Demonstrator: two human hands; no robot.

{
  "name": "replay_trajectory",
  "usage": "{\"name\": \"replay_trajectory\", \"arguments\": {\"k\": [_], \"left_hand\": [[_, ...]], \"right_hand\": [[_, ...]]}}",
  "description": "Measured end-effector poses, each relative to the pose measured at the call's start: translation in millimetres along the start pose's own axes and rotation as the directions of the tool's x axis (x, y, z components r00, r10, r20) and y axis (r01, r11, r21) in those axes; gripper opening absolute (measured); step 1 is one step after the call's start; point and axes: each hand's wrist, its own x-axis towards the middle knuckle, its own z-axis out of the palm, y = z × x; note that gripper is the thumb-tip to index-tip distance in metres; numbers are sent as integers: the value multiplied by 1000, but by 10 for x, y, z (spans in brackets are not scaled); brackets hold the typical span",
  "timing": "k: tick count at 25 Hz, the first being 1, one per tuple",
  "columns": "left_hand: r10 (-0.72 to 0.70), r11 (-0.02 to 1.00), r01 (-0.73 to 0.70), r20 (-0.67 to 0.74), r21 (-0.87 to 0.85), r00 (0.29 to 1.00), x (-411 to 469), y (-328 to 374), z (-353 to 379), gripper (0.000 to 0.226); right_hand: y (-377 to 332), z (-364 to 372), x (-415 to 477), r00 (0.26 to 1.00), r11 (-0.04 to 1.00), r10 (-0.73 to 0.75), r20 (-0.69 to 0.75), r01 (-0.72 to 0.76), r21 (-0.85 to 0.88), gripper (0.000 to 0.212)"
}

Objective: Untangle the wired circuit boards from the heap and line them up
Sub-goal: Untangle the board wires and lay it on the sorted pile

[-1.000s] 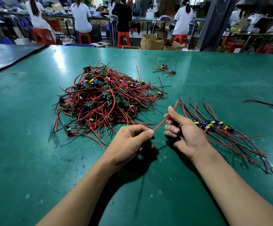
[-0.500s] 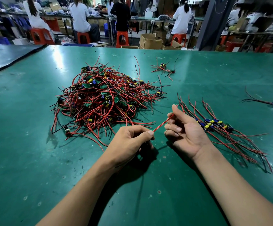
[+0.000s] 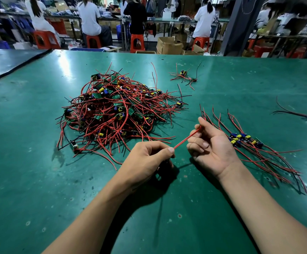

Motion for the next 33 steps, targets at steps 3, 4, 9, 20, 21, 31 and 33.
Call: {"name": "replay_trajectory", "arguments": {"k": [3, 4, 9, 20, 21, 31, 33], "left_hand": [[0, 1000, 0, -10, 1, 1000, -9, 2, -15, 20], [-1, 1000, 1, -20, -11, 1000, -9, 5, -18, 19], [-7, 998, 3, -57, -70, 998, -10, 7, -19, 19], [-9, 1000, 9, -8, 25, 1000, 16, 30, -3, 19], [-9, 1000, 9, -3, 26, 1000, 17, 31, -5, 19], [-147, 936, 88, -152, -341, 977, 29, 109, -37, 16], [-148, 925, 87, -139, -369, 979, 12, 112, -51, 16]], "right_hand": [[26, -3, 13, 1000, 998, -23, 4, 23, -53, 28], [45, -1, 15, 998, 990, -61, 6, 61, -124, 27], [233, -15, -29, 984, 807, -102, 146, 168, -567, 28], [97, -28, 52, 917, 828, -395, -47, 334, -451, 12], [84, -36, 57, 913, 845, -402, -74, 338, -415, 10], [214, -18, -25, 977, 809, -208, 36, 193, -556, 26], [303, -37, -33, 933, 509, -332, 140, 302, -806, 14]]}}
